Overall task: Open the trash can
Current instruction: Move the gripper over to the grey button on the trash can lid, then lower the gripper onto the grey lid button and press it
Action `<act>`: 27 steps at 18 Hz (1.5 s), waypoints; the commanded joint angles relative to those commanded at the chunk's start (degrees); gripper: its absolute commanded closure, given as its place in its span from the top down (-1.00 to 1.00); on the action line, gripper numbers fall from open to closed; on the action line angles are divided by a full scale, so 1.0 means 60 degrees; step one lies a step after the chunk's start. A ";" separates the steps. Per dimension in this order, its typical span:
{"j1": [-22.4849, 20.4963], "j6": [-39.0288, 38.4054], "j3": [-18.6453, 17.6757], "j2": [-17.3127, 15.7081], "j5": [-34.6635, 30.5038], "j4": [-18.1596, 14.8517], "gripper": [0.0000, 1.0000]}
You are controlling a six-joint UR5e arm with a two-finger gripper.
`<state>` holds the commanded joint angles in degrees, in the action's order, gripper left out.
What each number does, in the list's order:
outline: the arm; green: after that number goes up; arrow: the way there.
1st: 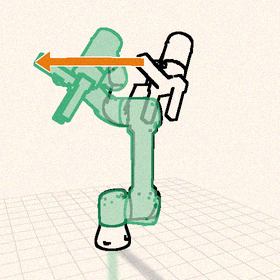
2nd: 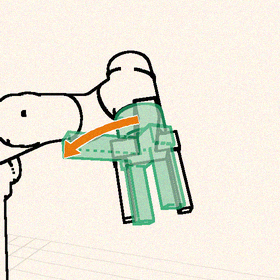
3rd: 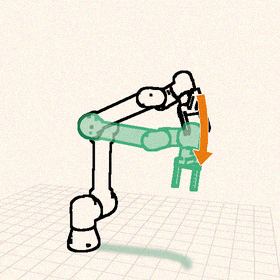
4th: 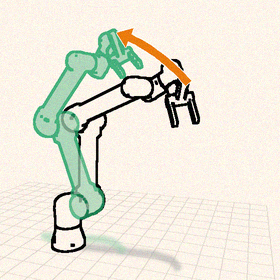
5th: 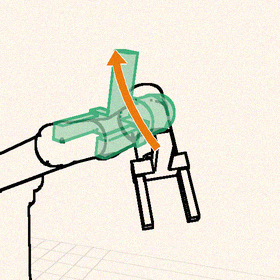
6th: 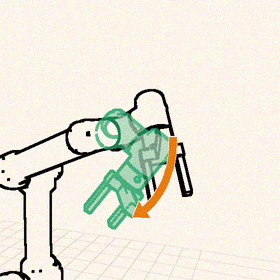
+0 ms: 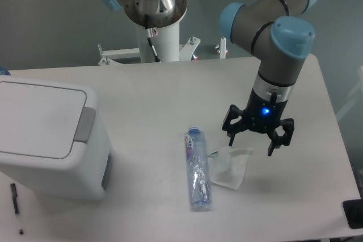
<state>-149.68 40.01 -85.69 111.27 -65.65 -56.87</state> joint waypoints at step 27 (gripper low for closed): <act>0.2578 -0.2595 -0.0820 -0.2051 0.1626 0.0512 1.00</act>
<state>-134.21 24.44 -90.61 98.96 -55.90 -53.80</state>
